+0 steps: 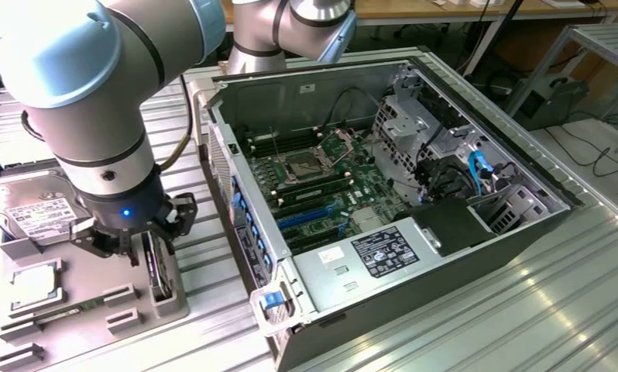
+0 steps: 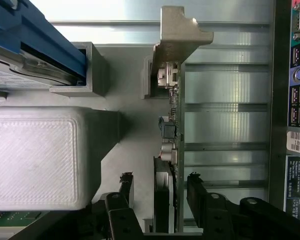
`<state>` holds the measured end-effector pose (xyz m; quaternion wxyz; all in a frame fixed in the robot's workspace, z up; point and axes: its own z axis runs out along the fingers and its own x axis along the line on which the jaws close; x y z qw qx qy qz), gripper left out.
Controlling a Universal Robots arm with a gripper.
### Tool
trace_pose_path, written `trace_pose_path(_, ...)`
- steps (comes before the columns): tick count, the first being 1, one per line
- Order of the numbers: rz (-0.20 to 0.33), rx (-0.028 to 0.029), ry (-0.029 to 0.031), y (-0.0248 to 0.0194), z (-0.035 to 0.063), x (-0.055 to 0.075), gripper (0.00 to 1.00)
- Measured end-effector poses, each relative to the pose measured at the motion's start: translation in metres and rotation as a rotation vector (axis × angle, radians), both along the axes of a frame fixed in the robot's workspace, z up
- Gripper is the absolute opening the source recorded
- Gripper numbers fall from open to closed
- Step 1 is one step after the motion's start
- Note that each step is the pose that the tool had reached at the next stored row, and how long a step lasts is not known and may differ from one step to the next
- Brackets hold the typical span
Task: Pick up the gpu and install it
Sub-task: 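Pick up the gpu and move the gpu toward the slot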
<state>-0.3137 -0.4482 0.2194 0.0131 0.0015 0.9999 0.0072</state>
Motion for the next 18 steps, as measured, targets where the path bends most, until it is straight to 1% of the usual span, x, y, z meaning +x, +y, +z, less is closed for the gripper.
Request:
trace_pose_path(1, 0.0, 0.0, 0.0001, 0.0, 0.0, 0.0001, 0.56)
trace_pose_path(3, 0.0, -0.0002, 0.0002, 0.0, 0.0001, 0.0001, 0.42)
trace_pose_path(12, 0.0, -0.0002, 0.0002, 0.0, 0.0, 0.0012, 0.41)
trace_pose_path(13, 0.0, -0.0002, 0.0002, 0.0, 0.0, 0.0013, 0.34)
trace_pose_path(14, 0.0, -0.0002, 0.0002, 0.0, 0.0, 0.0016, 0.32)
trace_pose_path(16, 0.0, -0.0003, 0.0003, 0.0, -0.0001, 0.0017, 0.32)
trace_pose_path(17, 0.0, -0.0002, 0.0002, 0.0, -0.0002, 0.0018, 0.28)
trace_pose_path(18, 0.0, -0.0002, 0.0003, 0.0, -0.0002, 0.002, 0.28)
